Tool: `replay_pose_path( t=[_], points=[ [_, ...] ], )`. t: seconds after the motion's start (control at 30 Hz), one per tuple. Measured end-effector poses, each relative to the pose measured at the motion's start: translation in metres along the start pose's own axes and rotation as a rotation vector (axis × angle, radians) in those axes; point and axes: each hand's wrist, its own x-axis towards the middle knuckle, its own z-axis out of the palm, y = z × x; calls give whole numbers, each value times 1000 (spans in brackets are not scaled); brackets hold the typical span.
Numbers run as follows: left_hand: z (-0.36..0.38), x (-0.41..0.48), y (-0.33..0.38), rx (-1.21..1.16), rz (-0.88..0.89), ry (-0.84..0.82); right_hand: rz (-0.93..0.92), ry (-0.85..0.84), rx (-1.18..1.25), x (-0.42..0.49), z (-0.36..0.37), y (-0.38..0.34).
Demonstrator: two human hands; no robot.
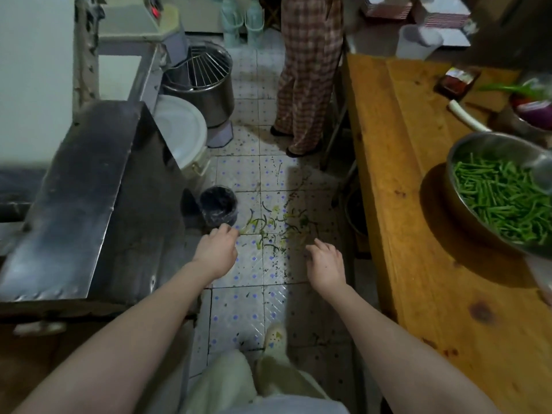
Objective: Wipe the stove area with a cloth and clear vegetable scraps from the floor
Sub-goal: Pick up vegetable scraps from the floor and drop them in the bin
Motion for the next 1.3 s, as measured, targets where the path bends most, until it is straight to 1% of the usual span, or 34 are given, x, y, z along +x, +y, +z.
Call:
replay_pose_path(
  t=[0.27,0.47,0.7,0.83,0.97,1.13,1.3],
  points=[
    [-2,72,-14,6,4,-54,30,-29,34,83,-3,-9],
    [-13,141,-35,27,36,-95,118,-45,48,144,-4,-17],
    [6,216,-63,18,28,-187,177,-76,56,212,16,-22],
    [39,251,-72,7,4,-244,175,-126,65,251,44,-21],
    [85,289,-80,-21,-30,-247,154,-143,65,289,89,-12],
    [163,347,-93,-78,-62,-212,124,-142,67,345,170,15],
    [256,400,-112,-14,-106,-172,91,-134,45,405,258,48]
  ],
)
